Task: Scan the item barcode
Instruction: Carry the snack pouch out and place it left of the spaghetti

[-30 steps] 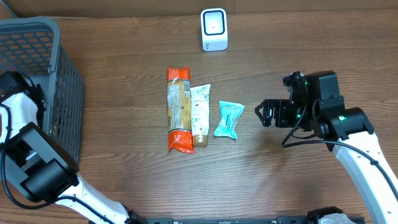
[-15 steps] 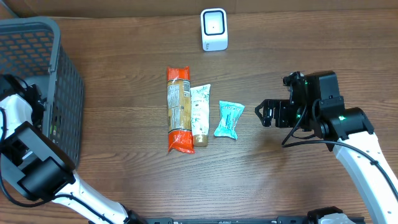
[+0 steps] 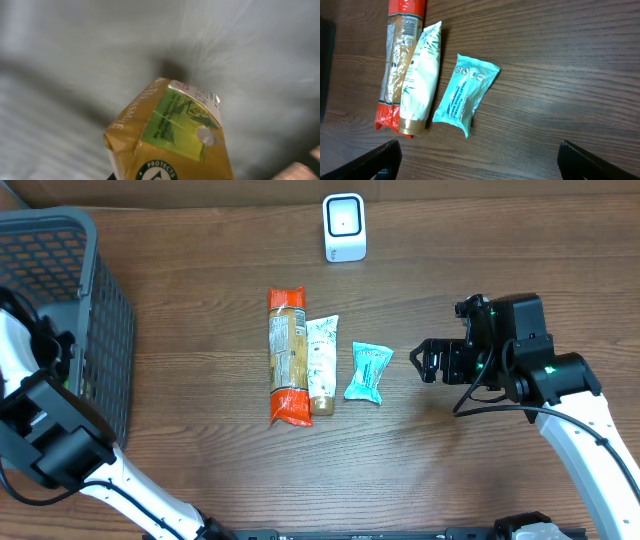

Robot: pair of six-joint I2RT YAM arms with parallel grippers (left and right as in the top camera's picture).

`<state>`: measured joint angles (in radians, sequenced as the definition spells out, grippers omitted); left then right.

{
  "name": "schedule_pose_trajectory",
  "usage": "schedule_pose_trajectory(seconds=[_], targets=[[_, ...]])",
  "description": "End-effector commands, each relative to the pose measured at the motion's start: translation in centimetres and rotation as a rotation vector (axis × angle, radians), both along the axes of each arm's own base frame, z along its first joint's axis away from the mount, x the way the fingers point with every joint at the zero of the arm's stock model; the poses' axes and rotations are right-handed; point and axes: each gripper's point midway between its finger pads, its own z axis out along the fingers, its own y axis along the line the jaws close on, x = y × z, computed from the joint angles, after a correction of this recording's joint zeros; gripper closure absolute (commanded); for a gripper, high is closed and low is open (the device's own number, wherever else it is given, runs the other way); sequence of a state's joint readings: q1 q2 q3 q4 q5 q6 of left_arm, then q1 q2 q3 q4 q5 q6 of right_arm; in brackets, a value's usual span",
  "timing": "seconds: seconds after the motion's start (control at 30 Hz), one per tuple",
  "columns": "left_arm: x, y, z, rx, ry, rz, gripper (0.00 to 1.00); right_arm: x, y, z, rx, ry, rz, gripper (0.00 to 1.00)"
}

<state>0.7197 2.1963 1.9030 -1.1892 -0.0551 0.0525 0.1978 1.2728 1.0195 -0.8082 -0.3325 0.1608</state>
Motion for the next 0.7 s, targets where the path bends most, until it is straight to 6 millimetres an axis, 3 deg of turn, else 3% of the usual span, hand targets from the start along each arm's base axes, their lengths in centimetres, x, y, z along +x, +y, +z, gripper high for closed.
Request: schedule_pose_trajectory(seconds=[0.0,0.13,0.2,0.3,0.37,0.43,0.5,0.57,0.67], targets=[[3.7,2.2,10.8,0.163,-0.211,0.021,0.96,0.5,0.1,0.9,0.000,-0.032,0.003,0.00],[4.9,1.6,20.2,0.293,-0.375,-0.004,0.96,0.5,0.1,0.9,-0.001,-0.029,0.003,0.00],[5.3,0.0,24.9,0.332,-0.482,-0.021,0.96,0.4,0.1,0.9,-0.001,-0.028,0.004,0.00],[6.4,-4.8,30.5,0.293,-0.672,-0.103,0.96,0.4,0.1,0.8,-0.002,-0.027,0.003,0.00],[6.7,-9.5,33.1,0.222,-0.766,-0.194,0.96,0.5,0.1,0.9,-0.001,-0.030,0.003,0.00],[6.5,-13.3,34.2,0.196,-0.776,-0.265,0.96,0.6,0.1,1.0,-0.001,-0.035,0.003,0.00],[6.1,-16.6,34.0,0.179,-0.737,-0.324,0.96,0.6,0.1,1.0,0.000,-0.038,0.003,0.00],[5.9,-20.2,32.5,0.138,-0.664,-0.395,0.96,0.7,0.1,1.0,0.001,-0.040,0.003,0.00],[5.9,-25.6,28.9,0.028,-0.524,-0.499,0.96,0.7,0.1,1.0,0.001,-0.039,0.003,0.00]])
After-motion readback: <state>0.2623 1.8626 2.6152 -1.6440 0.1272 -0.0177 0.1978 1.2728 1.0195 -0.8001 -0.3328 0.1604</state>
